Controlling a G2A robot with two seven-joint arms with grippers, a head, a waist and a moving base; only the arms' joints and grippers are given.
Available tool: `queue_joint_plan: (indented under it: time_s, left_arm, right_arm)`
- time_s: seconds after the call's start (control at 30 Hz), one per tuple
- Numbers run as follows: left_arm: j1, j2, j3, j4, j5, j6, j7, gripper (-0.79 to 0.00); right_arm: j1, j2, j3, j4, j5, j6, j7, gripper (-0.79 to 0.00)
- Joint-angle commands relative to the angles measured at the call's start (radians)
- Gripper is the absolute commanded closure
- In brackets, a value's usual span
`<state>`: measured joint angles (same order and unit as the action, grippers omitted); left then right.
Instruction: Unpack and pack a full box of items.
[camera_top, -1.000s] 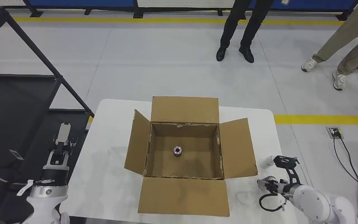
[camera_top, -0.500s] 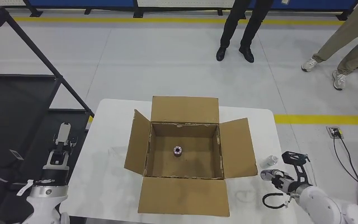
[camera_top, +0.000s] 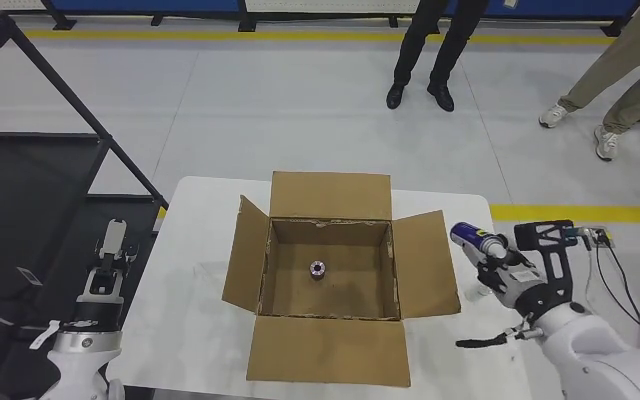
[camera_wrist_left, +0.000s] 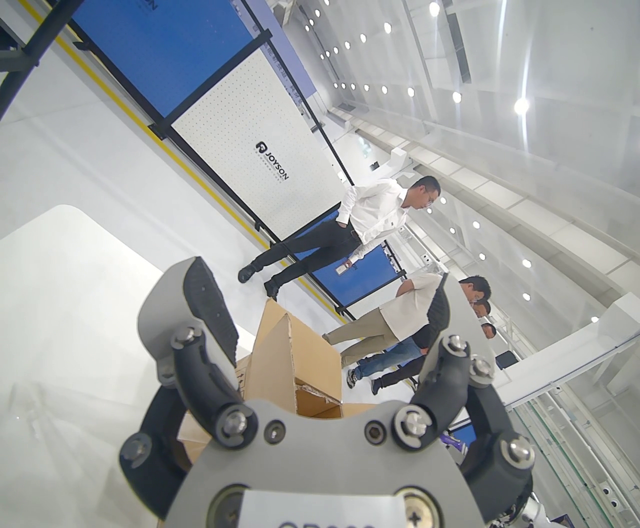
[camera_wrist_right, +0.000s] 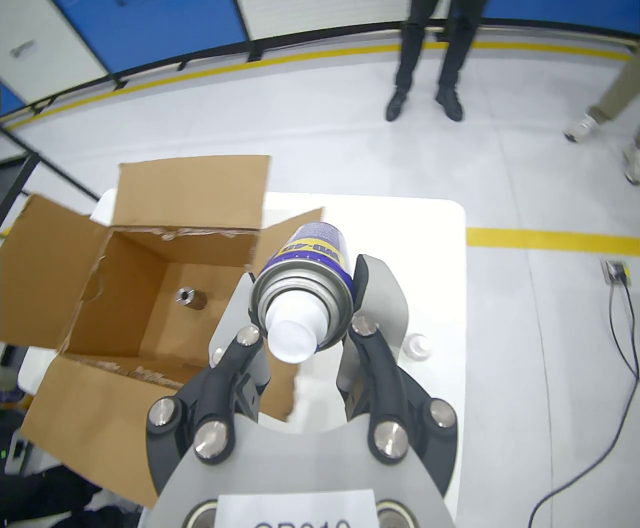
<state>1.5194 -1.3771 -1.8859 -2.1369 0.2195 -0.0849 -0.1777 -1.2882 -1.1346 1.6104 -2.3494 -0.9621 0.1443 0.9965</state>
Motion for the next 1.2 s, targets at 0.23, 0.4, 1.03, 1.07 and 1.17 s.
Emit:
queue_joint_plan:
  time_s: [0.23,0.4,1.03,1.07,1.17]
  left_arm:
    - [0.000,0.000,0.000,0.000,0.000,0.000,0.000,-0.785]
    - [0.000,0.000,0.000,0.000,0.000,0.000,0.000,-0.785]
    - [0.000,0.000,0.000,0.000,0.000,0.000,0.000,-0.785]
    - [0.000,0.000,0.000,0.000,0.000,0.000,0.000,-0.785]
    - [0.000,0.000,0.000,0.000,0.000,0.000,0.000,-0.785]
  right_arm:
    - [0.539,-0.046,-0.516,0.414,0.004,-0.064,0.224,0.000]
    - [0.724,-0.103,-0.727,0.708,0.033,-0.045,0.229,0.000]
    - [0.877,-0.236,-0.979,1.153,0.097,-0.068,0.134,-0.299]
    - [0.881,-0.241,-0.981,1.165,0.103,-0.069,0.130,-0.292]
    - [0.892,-0.253,-0.987,1.197,0.110,-0.076,0.123,-0.314]
